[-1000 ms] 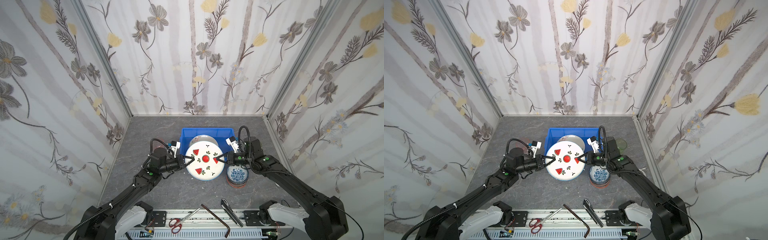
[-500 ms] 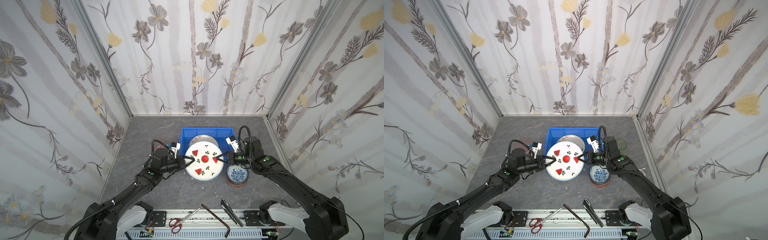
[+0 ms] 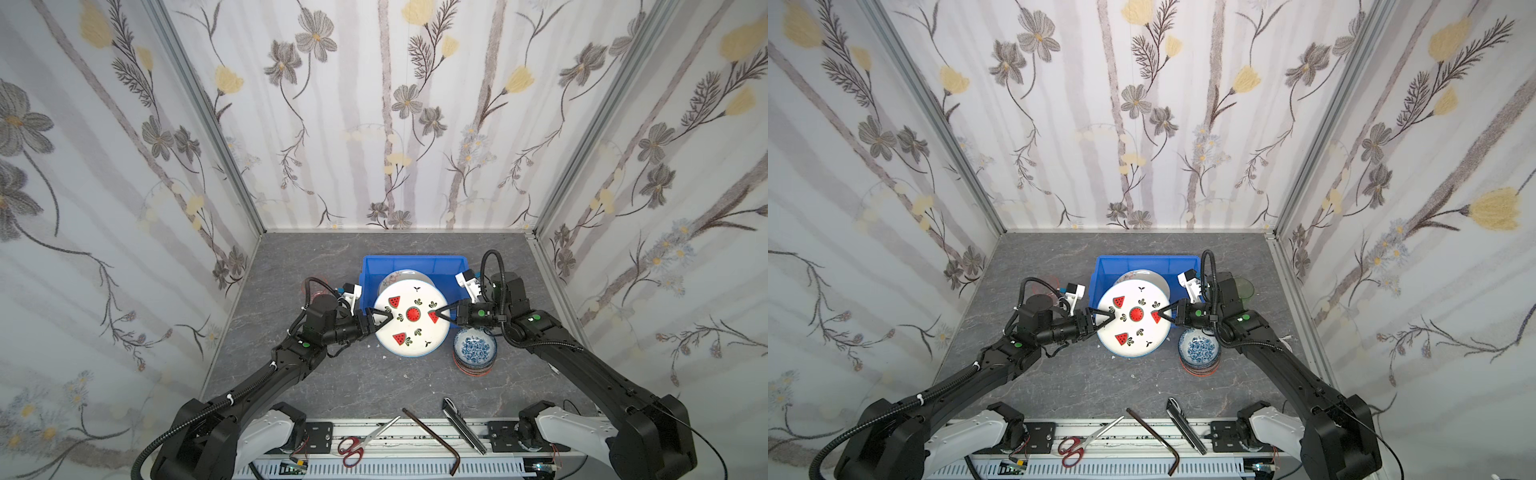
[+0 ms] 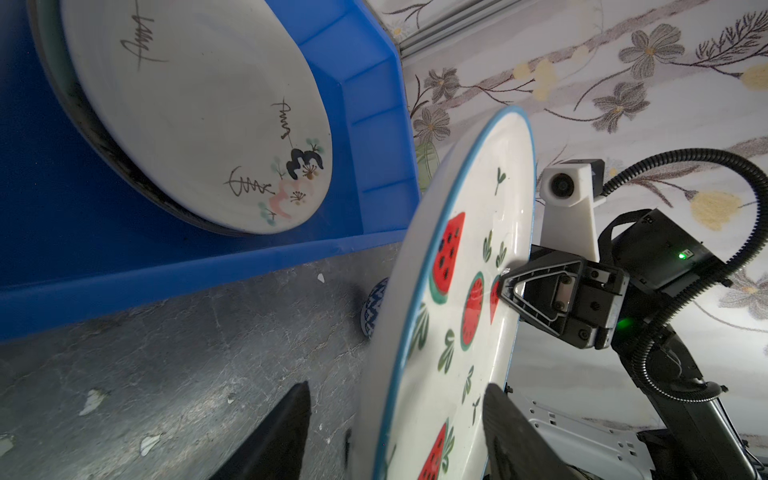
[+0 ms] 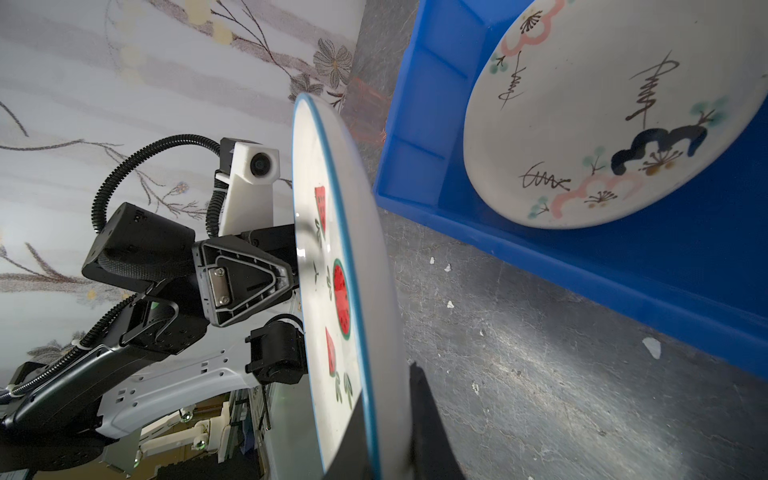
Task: Place the mixed dishes into the plastic bin
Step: 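Carry the upright watermelon plate over the bin with the right gripper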
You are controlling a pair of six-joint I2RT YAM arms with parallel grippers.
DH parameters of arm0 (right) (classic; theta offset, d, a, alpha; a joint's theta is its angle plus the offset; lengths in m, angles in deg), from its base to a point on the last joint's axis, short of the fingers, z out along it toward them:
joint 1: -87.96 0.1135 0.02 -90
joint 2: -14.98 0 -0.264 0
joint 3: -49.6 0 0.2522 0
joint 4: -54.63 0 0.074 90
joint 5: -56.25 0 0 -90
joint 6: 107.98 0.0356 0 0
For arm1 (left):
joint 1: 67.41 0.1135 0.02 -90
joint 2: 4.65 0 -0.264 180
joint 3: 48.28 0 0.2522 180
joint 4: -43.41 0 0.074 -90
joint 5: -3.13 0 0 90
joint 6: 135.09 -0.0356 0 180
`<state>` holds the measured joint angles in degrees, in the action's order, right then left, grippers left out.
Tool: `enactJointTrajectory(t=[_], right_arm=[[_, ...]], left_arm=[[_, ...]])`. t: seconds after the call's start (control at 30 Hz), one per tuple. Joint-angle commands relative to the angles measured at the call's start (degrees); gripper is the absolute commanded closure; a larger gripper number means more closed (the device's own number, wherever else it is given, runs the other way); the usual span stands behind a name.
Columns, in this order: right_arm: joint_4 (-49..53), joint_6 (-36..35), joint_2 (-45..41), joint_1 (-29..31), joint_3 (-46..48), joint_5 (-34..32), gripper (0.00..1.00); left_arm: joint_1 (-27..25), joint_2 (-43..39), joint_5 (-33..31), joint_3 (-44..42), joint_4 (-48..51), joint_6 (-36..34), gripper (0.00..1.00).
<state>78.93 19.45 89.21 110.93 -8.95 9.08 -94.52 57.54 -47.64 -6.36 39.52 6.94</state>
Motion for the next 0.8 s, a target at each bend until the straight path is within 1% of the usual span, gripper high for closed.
enactJointTrajectory(t=[0.0,0.13,0.27,0.5,0.63,0.77], right_arm=[[-4.11,-0.07,-0.58,-0.63,-0.79,2.42,1.00],[-3.71,-0.34,-0.37,-1.67,-0.91,2.59,1.00],[-3.43,-0.58,0.01,-2.25,-1.19,2.37,1.00],[-3.12,-0.59,1.81,-3.14,-2.46,2.06,1.00],[-2.20,-1.58,4.47,-3.88,-4.70,1.64,1.00],[-1.41,-3.02,8.03,-4.68,-8.48,1.12,1.00]], left_arm=[[0.03,0.21,-0.34,0.90,-0.20,-1.04,0.23],[0.04,0.21,-1.70,1.65,1.64,-2.03,0.09],[0.12,0.04,-4.18,2.94,5.66,-3.95,0.00],[0.65,-0.23,-5.62,3.69,6.11,-3.78,0.00],[1.81,-0.91,-6.32,4.23,7.07,-3.95,0.00],[2.89,-2.31,-8.61,6.04,11.45,-5.67,0.00]])
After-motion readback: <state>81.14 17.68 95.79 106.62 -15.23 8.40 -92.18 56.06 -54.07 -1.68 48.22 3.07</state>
